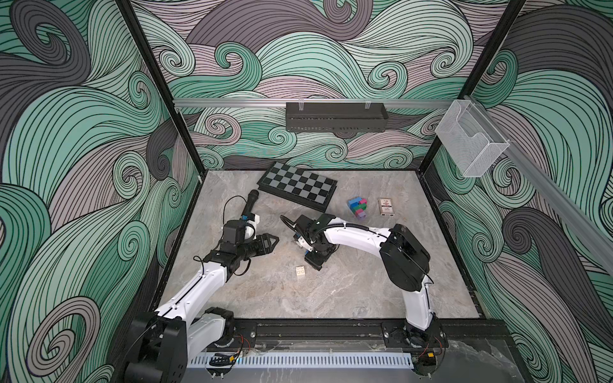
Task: Assemble the letter p with lego
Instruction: Adjust the lego brick at the center of the board.
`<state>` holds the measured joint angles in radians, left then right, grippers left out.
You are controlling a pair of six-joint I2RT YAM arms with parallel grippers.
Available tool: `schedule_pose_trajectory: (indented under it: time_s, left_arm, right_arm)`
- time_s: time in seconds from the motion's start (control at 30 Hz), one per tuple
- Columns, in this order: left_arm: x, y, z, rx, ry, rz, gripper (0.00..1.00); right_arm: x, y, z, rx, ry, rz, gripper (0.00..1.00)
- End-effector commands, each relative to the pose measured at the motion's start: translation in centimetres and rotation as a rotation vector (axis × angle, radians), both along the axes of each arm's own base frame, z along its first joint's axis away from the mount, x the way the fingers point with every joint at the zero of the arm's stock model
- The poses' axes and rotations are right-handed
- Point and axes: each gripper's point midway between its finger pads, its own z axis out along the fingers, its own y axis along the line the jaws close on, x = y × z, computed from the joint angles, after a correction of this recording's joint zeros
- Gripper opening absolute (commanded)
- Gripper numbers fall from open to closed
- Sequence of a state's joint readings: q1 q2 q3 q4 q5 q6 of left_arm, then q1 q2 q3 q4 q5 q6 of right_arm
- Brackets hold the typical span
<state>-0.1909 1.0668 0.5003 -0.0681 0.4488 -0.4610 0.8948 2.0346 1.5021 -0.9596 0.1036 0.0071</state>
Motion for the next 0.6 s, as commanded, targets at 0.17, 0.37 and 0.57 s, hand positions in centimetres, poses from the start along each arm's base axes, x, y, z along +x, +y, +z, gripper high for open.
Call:
schedule_pose_trajectory:
  time_s: [0.17,0.37,0.57]
  left_arm:
    - [0.0,0.4,-0.1,0.019,-0.004,0.004,0.56]
    - [0.0,0.4,-0.2,0.02,-0.003,0.002,0.56]
    - [0.0,0.4,-0.3,0.02,0.001,0.003,0.56]
  right_arm:
    - [0.5,0.8,-1.0,0.029,-0.064,-0.049,0.56]
    - [0.4,0.4,-1.3,0.014,-0.073,-0.054,0.48]
    - [0.4,0.3,-1.5,0.006,-0.076,-0.055,0.37]
